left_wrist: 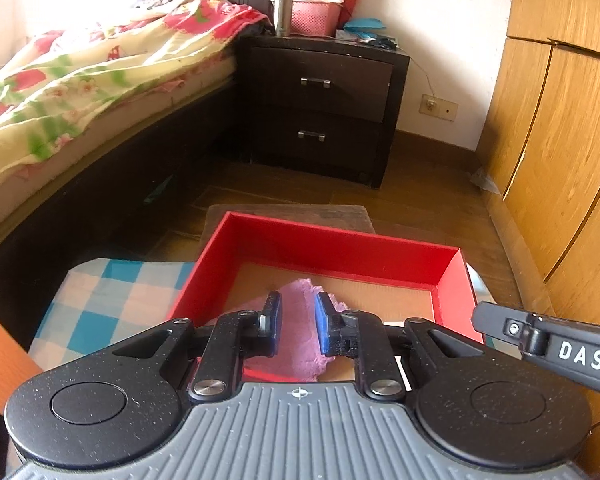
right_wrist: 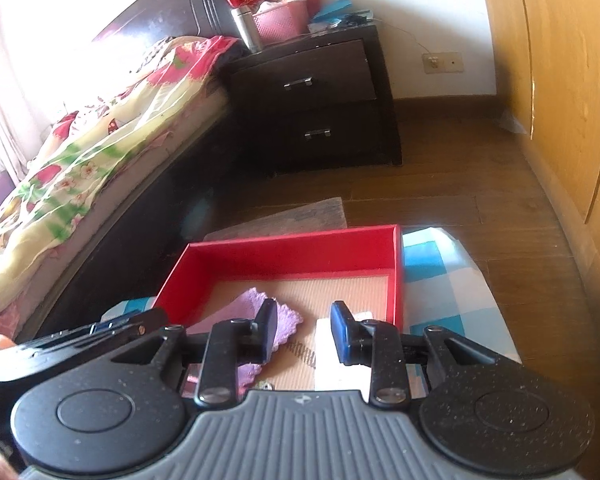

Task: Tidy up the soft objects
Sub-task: 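Lower the towel and soap into the red box and open both grippers, then grasp the cream bear plush with the left gripper while the right grasps the pink pig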

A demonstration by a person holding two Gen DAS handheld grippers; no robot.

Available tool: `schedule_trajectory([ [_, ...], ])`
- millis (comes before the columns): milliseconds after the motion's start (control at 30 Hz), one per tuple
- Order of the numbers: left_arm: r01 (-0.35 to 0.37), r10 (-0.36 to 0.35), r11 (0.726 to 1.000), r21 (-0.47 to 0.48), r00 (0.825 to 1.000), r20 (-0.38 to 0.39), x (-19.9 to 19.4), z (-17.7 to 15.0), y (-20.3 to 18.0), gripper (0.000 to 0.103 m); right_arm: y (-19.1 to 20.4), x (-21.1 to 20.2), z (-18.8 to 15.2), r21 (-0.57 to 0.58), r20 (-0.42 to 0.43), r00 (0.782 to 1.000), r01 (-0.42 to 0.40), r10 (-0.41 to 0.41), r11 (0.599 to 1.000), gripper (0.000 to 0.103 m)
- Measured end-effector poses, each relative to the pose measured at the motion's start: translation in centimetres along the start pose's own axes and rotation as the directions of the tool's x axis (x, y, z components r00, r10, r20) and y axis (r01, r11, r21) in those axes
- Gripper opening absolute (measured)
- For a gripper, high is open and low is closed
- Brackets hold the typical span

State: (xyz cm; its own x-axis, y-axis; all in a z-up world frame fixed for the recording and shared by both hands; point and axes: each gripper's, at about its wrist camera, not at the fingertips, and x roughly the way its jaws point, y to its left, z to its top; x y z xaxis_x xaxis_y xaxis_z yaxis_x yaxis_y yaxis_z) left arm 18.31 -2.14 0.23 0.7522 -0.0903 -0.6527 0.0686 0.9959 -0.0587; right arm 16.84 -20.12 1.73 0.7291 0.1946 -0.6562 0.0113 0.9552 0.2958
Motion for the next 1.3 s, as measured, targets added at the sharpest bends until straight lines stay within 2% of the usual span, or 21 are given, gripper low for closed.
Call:
schedule_trajectory([
  [233,-0.019,0.019,1.000,0.002,0.999,-0.027,-1.4,-1.3,0.5,0.022,-0.4,-1.8,-1.6,-0.027,-0.019,1.000,0.016,-0.016,1.000,0.012],
  [433,0.006,-0.006,1.000,0.000,0.996,-0.085,-2.9,-3.8,0.8,0.024,-1.2,-3.7,-3.4,-0.029,-0.045,0.999,0.017,-0.018,0.999,0.012],
  [667,0.024,-0.028,0.999,-0.038,0.993,-0.111,-5.9,-6.2,2.2,0.029,-0.9,-5.8,-5.7,-0.029,-0.075,0.997,-0.026,0.024,0.999,0.014],
  [800,0.035,-0.038,0.999,-0.023,0.990,-0.135,-7.1,-7.7,2.0,0.031,-0.1,-6.7,-7.4,-0.050,-0.100,0.994,-0.048,0.043,0.998,0.018],
  [1000,0.041,-0.042,0.999,-0.007,0.982,-0.183,-8.0,-9.9,2.3,0.031,1.2,-7.6,-10.1,-0.088,-0.155,0.986,-0.083,0.069,0.993,0.019],
  [1300,0.045,-0.041,0.999,0.016,0.978,-0.205,-10.1,-11.4,2.9,0.036,2.5,-7.8,-13.4,-0.128,-0.257,0.963,-0.112,0.076,0.985,0.020],
])
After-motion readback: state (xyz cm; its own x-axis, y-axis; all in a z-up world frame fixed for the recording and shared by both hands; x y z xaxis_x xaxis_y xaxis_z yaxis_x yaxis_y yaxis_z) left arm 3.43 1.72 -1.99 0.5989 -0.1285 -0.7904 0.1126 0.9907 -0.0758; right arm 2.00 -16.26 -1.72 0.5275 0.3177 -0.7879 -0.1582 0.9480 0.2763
